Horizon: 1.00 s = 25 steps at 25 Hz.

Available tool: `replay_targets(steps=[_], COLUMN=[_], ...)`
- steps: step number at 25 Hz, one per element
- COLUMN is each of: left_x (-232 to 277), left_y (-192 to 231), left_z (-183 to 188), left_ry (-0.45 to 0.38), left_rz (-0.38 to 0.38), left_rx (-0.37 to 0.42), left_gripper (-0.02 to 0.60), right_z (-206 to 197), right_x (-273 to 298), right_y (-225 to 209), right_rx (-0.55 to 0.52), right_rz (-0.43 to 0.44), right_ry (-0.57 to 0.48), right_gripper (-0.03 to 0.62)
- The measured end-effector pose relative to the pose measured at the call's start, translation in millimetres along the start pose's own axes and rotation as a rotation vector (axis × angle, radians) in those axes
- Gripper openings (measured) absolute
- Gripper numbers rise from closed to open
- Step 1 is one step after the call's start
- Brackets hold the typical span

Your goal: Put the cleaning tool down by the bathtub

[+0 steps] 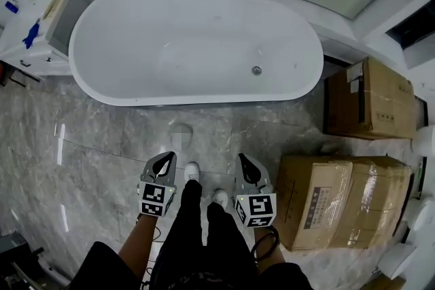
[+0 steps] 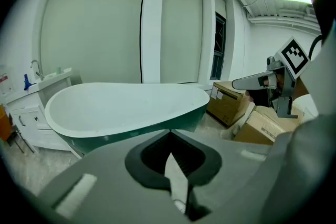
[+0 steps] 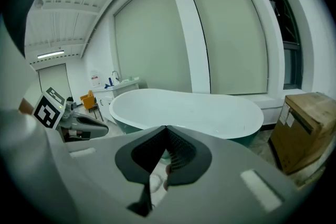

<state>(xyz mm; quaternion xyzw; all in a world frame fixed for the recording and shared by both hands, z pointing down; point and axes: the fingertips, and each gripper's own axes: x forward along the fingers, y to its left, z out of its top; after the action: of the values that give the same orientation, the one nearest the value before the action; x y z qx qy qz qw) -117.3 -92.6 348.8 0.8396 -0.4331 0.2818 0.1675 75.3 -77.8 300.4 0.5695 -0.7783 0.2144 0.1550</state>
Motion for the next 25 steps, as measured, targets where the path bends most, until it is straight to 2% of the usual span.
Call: replay_targets(steps=[7,13,22,25], left_x=[-24.7,-49.3,-93.2,-109.4], left_y=[-14.7,-31.9,-45.8,-49.9], left_z=[33.7,49.6,75.6,89.7], left_ry=[-0.057,-0.062,-0.141,-0.19], left_rz=[0.01,0.013,0.04,0.06], left_rx=[0.007,0.004,0.035,0.052], left_gripper=[0.0,0.0,0.0,0.0], right_z=[31.7,50.5,75.4,83.3], right_x=[-28.3,-52.9,-89.6,-104.7], right_y=[7.0,14.1,18.4,22.4], right_rx=[-0.006,0.013,-0.009,-0.021], right_rz=[0.014,0.037,0.05,0.058], right_ry=[-0.043,-0.077,-0.127,-0.151], right_gripper=[0.012,0.012,0.012,0.012])
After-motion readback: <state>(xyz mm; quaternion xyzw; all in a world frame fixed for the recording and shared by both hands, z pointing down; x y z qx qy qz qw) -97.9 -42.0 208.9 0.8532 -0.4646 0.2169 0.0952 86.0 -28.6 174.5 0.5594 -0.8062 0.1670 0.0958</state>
